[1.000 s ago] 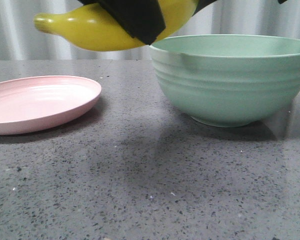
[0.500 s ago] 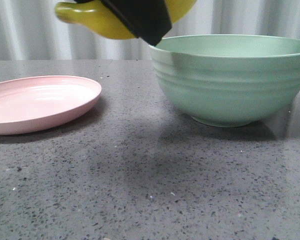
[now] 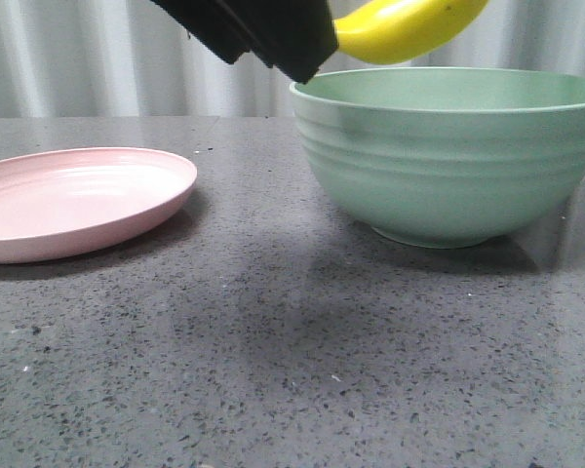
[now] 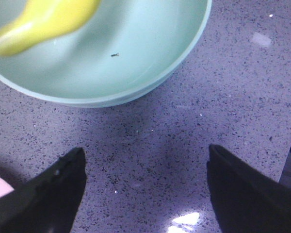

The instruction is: Transfer banana from pink plate to green bowl

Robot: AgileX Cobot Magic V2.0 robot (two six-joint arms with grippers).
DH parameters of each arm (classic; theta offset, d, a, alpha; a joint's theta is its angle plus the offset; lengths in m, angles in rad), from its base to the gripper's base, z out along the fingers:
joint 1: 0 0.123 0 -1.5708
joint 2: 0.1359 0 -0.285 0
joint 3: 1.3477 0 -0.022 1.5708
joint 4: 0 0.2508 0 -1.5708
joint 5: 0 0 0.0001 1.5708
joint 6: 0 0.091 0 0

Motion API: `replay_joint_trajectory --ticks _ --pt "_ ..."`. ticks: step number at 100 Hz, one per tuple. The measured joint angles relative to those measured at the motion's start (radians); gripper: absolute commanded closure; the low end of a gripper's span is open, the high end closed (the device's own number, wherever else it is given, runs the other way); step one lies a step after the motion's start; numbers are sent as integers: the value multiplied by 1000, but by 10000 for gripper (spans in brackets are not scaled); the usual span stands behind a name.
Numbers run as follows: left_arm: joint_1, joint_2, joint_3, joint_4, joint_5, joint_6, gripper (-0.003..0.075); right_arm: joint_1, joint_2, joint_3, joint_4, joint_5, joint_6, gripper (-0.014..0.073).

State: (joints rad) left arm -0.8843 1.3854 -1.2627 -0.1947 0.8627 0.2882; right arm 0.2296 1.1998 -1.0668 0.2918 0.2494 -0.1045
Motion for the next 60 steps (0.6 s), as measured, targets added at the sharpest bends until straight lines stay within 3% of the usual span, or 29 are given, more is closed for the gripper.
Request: replay_joint_trajectory --ticks 14,38,60 --pt "0 -2 0 -1 0 -2 244 -14 11 0 -50 31 0 596" --pt "0 -2 0 -4 0 -6 244 -14 63 0 -94 86 0 293" --pt "0 -2 0 -6 -6 -6 244 -14 72 0 -98 90 0 280"
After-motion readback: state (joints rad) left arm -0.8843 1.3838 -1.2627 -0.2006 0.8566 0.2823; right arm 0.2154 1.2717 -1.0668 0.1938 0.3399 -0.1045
